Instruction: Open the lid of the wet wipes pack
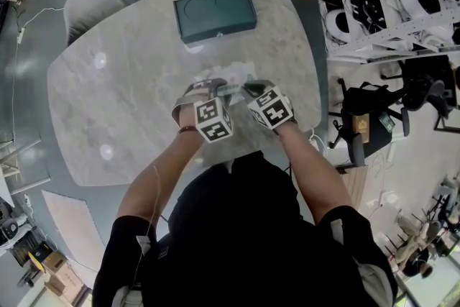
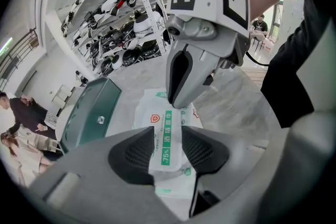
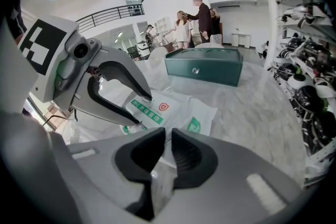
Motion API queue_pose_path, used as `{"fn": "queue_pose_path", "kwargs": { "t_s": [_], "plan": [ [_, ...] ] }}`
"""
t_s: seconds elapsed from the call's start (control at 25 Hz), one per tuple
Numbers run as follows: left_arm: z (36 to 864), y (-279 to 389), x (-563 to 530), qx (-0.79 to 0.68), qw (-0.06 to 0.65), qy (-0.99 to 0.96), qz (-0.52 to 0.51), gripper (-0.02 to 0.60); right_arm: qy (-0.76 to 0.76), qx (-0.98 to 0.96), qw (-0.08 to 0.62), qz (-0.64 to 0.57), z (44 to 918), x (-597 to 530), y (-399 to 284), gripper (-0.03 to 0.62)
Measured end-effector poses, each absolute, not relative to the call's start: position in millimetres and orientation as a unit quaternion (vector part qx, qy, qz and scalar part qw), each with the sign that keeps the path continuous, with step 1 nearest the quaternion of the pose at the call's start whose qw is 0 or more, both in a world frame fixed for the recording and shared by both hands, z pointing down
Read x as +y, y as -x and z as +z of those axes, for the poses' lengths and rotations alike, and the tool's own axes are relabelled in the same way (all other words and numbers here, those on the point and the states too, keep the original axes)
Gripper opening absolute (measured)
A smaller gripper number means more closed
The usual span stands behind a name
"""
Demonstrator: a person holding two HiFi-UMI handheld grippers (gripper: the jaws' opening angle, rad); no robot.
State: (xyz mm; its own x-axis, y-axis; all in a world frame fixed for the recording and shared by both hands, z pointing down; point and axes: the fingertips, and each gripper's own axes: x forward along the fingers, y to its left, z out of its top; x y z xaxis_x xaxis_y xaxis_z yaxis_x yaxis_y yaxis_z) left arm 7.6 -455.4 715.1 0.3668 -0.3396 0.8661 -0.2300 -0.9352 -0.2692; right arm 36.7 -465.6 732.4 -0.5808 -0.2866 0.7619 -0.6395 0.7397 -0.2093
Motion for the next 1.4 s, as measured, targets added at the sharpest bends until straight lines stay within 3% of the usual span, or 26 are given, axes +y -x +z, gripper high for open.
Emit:
{"fn": "queue_pose_path", "kwargs": {
  "t_s": [0.32,0.4,0.44,0.8,1.2,1.4],
  "plan": [
    [694.0,-7.0,-457.9,0.182,0.065,0.836,-0.514,0.158,-0.274,-0.855,0.361,0.251,733.6,-464.6,-38.0,0.044],
    [682.4,-5.5,-461.6,0.194,0.063,0.841,-0.501,0.125,-0.276,-0.856,0.357,0.252,733.5,-464.9,-37.9,0.044],
    [676.7,-4.9,-464.1,0.197,0.062,0.844,-0.495,0.080,-0.277,-0.856,0.356,0.252,733.5,-465.2,-38.2,0.044],
    [651.1,15.7,-501.4,0.221,0.043,0.851,-0.474,0.043,-0.281,-0.855,0.345,0.268,733.1,-463.6,-40.1,0.044],
    [674.2,34.2,-532.1,0.230,0.006,0.846,-0.482,0.043,-0.310,-0.841,0.361,0.258,731.2,-463.9,-36.5,0.045],
    [689.6,38.1,-533.0,0.247,-0.010,0.844,-0.475,0.089,-0.332,-0.830,0.357,0.269,717.9,-451.8,-38.1,0.044]
  ]
}}
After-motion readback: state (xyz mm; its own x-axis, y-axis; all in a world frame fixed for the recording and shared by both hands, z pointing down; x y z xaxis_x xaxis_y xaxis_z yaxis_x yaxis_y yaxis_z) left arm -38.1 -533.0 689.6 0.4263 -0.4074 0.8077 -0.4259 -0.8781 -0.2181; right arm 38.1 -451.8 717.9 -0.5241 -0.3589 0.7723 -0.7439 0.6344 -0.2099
